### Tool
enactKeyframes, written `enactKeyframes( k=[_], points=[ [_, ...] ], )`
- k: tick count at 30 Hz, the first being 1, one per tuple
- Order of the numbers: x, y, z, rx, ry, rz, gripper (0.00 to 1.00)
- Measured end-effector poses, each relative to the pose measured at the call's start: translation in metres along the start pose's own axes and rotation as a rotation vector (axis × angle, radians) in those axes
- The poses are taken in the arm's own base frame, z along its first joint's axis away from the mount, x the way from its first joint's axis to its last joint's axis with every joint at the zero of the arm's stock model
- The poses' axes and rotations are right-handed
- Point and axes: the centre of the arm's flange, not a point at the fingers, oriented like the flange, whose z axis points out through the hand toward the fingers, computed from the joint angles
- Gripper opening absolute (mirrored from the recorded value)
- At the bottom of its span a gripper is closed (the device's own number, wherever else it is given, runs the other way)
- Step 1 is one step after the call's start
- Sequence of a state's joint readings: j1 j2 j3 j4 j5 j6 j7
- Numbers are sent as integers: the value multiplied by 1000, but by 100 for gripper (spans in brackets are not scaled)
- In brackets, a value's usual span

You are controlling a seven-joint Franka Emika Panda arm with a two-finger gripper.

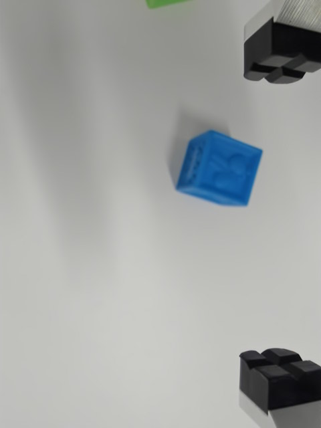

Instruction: Stack cube

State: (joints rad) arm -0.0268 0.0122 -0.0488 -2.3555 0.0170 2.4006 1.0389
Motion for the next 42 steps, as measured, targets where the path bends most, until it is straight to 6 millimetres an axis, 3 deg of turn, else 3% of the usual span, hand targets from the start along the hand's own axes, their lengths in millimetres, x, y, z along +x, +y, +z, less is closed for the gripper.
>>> enactKeyframes(
  k=[29, 42],
  points=[
    [-24, 72, 91, -38, -7, 191, 100],
    [-24, 76, 147, -43, -5, 200, 100]
  ],
)
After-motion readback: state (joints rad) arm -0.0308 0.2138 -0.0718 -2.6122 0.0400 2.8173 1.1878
